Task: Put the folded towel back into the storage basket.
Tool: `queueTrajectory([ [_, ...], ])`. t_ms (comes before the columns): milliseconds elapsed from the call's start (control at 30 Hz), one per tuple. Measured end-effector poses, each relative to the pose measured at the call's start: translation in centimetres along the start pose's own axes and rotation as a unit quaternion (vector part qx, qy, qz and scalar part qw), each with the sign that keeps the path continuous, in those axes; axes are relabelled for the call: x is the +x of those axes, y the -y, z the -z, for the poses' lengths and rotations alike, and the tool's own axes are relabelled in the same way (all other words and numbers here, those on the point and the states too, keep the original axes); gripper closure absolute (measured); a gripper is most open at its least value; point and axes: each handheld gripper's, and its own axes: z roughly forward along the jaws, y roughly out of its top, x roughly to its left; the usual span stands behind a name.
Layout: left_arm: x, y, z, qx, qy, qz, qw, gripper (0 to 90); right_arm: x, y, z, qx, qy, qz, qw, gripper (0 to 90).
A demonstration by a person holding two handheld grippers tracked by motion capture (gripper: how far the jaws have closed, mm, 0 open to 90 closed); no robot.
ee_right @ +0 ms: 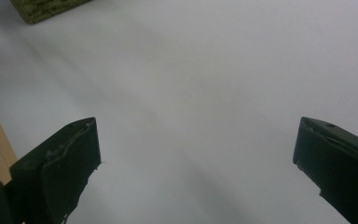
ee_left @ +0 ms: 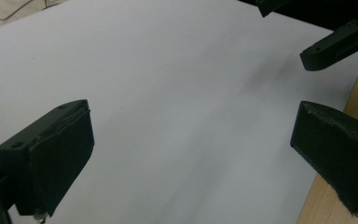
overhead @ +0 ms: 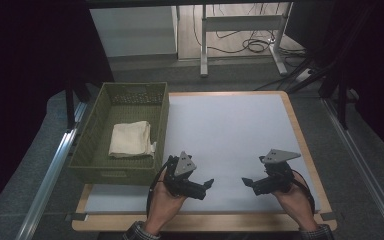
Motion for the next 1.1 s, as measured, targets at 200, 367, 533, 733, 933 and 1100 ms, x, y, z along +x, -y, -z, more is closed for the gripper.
queueTrajectory([
  [200, -0.8, 1.8, -0.3, 0.004, -0.009, -0.002, 1.0000, 0.0, 0.1, 2.2, 0.0, 0.005, 0.008, -0.011, 0.9999, 0.8],
  [367, -1.0, 3.6, -0.6, 0.011, -0.016, 0.009, 0.9998, 0.0, 0.2, 3.5, -0.2, 0.004, 0.013, -0.015, 0.9998, 0.8],
  [533, -0.9, 5.2, -0.8, 0.020, -0.025, 0.018, 0.9993, 0.0, 0.5, 4.6, -0.5, 0.008, 0.020, -0.020, 0.9996, 0.8],
  [733, -1.1, 7.0, -1.2, 0.032, -0.039, 0.027, 0.9983, 0.0, 1.0, 5.9, -1.2, 0.018, 0.018, -0.026, 0.9993, 0.9],
  [933, -0.9, 8.6, -2.1, 0.039, -0.040, 0.048, 0.9973, 0.0, 1.3, 6.8, -1.6, 0.013, 0.034, -0.023, 0.9991, 0.8],
  [1100, -0.8, 8.7, -2.0, 0.038, -0.041, 0.050, 0.9972, 1.3, 1.5, 7.9, -1.7, -0.034, 0.042, -0.027, 0.9982, 0.5],
])
